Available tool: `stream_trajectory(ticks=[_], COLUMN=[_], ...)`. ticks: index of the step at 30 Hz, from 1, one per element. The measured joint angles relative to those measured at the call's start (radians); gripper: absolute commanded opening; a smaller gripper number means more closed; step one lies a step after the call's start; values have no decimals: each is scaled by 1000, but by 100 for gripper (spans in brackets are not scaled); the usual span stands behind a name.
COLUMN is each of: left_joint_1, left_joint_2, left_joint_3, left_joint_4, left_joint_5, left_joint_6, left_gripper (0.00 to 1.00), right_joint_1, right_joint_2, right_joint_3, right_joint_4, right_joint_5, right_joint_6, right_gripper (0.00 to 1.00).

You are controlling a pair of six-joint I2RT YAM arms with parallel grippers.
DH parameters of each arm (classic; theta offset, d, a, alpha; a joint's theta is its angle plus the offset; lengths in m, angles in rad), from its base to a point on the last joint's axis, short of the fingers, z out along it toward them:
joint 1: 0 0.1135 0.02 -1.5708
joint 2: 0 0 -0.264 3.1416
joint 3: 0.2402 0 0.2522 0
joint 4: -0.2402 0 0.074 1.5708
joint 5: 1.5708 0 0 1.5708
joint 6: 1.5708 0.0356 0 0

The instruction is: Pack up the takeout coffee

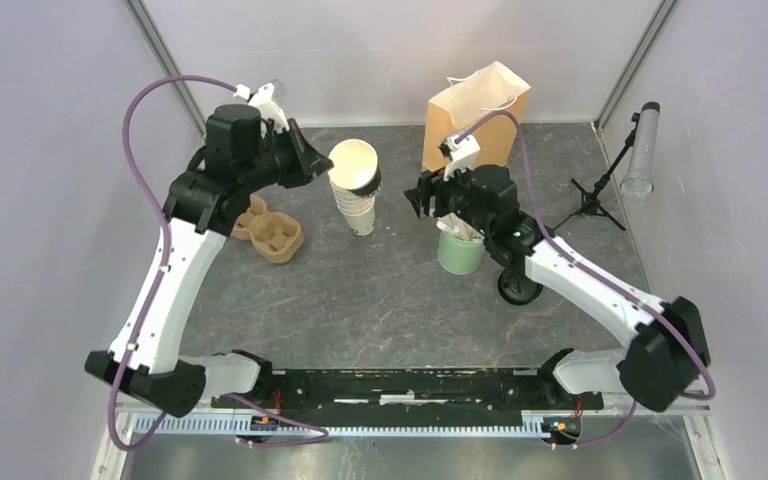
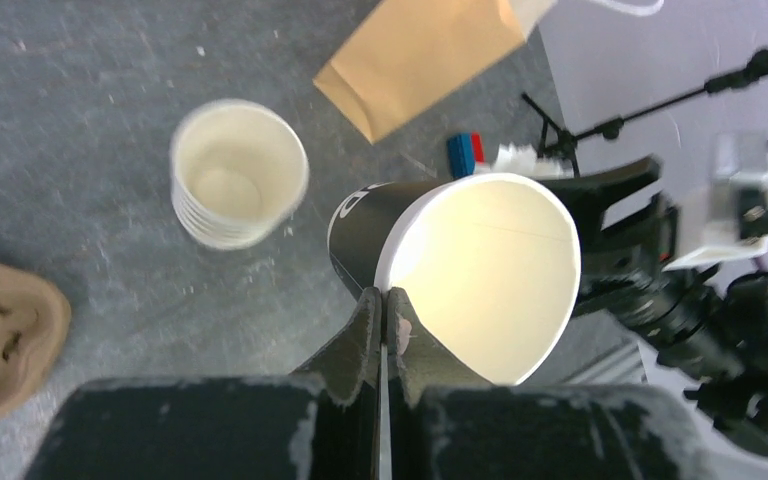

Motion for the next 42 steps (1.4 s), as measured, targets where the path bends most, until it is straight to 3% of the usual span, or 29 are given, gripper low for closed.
stream_trajectory(ticks=[8,18,28,31,34,40,42], left_joint_1=[-23,-174,-263,-273,-277,-280,-281], left_joint_2=[-136,-149,-87,-65,-60,-108,-154], left_joint_3=[-218,-552,-759,-785,-802,-801,-792], left_joint_4=[-74,-58,151,187,205,215,211], left_joint_5=[46,5,-16,-18,-21,-19,-19], left_joint_6=[42,40,-41,-52,-61,-67,-66], left_gripper=[2,5,14,25,42,60,76], right_joint_1=[0,0,0,0,0,0,0], right_joint_2=[-220,-477,-531,-546,-566,-612,-634], right_joint_3=[-59,-243,-304,-304,-304,-304,-304], right_joint_4=[-82,-142,-221,-234,-245,-310,-352], right_joint_5=[-5,-55,-45,-45,-45,-45,-45], right_joint_6=[-93,-112,-120,-119,-115,-84,-77], right_gripper=[98,98,98,98,98,98,97])
